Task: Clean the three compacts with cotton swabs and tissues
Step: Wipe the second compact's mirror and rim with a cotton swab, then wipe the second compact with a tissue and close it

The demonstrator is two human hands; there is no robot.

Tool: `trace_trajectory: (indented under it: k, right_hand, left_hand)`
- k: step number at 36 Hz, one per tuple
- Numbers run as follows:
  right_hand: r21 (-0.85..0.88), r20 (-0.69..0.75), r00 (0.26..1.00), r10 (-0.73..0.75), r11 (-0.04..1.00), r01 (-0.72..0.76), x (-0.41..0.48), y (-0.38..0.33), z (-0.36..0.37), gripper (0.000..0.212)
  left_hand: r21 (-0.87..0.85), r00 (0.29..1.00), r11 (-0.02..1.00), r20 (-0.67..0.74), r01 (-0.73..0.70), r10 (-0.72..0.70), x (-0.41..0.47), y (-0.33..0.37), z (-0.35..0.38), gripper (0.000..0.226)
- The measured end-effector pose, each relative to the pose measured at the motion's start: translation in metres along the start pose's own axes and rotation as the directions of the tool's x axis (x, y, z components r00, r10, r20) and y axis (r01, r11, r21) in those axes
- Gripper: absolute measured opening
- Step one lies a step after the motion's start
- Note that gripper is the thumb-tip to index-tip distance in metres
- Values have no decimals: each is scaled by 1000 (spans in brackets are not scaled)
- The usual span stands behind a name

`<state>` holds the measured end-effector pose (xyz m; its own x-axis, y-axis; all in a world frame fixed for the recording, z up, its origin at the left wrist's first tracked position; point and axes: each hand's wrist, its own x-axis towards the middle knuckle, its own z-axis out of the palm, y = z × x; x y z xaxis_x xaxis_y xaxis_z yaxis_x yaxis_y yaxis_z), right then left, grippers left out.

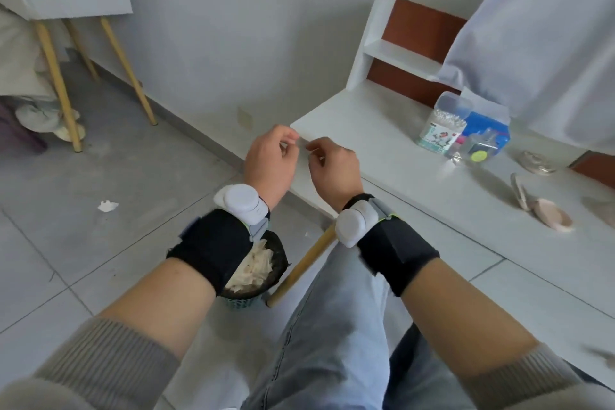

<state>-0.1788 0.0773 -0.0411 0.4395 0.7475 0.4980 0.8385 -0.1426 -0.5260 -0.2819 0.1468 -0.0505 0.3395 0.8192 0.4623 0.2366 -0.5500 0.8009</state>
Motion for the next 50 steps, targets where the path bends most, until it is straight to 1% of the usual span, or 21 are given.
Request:
trace_trajectory:
  k: [4, 8, 13, 16, 19, 22, 24, 25, 28, 29, 31, 32, 36, 38, 40, 42, 46, 48, 50]
  right_hand:
    - [-8, -136, 990, -28, 1000, 27, -1, 11, -36, 21]
    - [-8, -201, 979, 20, 1000, -22, -4, 28, -72, 20]
    - [-40, -326, 941, 89, 993, -108, -11, 65, -120, 20]
    - [-84, -408, 903, 131, 980, -181, -24, 94, -154, 22]
    - [-129, -500, 852, 154, 960, -250, -39, 124, -187, 25]
    - [-166, -533, 824, 192, 931, -325, -55, 149, -214, 25]
    - [-170, -541, 810, 227, 914, -370, -63, 157, -225, 26]
    - [-164, -534, 806, 254, 905, -393, -67, 162, -233, 31]
    - [-158, -463, 814, 350, 871, -464, -77, 175, -249, 60]
    - [-159, -423, 813, 399, 851, -500, -79, 182, -255, 60]
    - [-179, -333, 813, 478, 814, -552, -81, 193, -259, 50]
    - [-181, -302, 806, 509, 800, -573, -82, 198, -261, 49]
    - [-152, -172, 780, 602, 766, -625, -83, 209, -270, 62]
    - [-164, -122, 772, 623, 755, -635, -82, 210, -272, 67]
    - [-195, -107, 776, 621, 752, -629, -81, 212, -272, 68]
    - [-216, -117, 782, 612, 753, -622, -81, 213, -273, 68]
    - [-225, -146, 805, 575, 773, -593, -85, 212, -272, 71]
    - [-222, -170, 820, 546, 790, -572, -86, 214, -272, 73]
    - [-202, -195, 818, 541, 794, -574, -89, 214, -270, 74]
  left_hand:
    - [-28, 996, 997, 60, -68, 70, -4, 34, 24, 19]
    - [-35, 985, 989, 95, -142, 145, -7, 60, 47, 20]
    - [-75, 955, 974, 190, -216, 227, -15, 93, 81, 18]
    - [-83, 926, 969, 286, -231, 245, -22, 115, 108, 16]
    - [-103, 880, 962, 389, -253, 273, -33, 138, 136, 16]
    - [-130, 844, 958, 453, -256, 287, -43, 159, 163, 20]
    - [-114, 822, 962, 500, -249, 273, -47, 166, 174, 26]
    - [-104, 810, 962, 523, -251, 268, -49, 172, 183, 30]
    - [-75, 778, 961, 571, -266, 260, -52, 182, 205, 40]
    - [-61, 771, 960, 583, -272, 256, -53, 186, 212, 44]
    - [-41, 771, 961, 588, -273, 244, -54, 189, 222, 49]
    - [-33, 772, 961, 588, -274, 240, -55, 191, 229, 51]
    - [5, 779, 958, 584, -287, 230, -55, 196, 248, 51]
    - [5, 780, 955, 578, -298, 240, -54, 195, 252, 52]
    - [-3, 773, 953, 584, -303, 248, -52, 196, 257, 53]
    - [-16, 763, 955, 598, -296, 246, -49, 196, 262, 55]
    - [-48, 759, 974, 619, -222, 204, -43, 196, 267, 59]
    - [-61, 764, 980, 617, -191, 188, -41, 196, 269, 57]
    - [-64, 770, 983, 613, -174, 177, -38, 195, 271, 53]
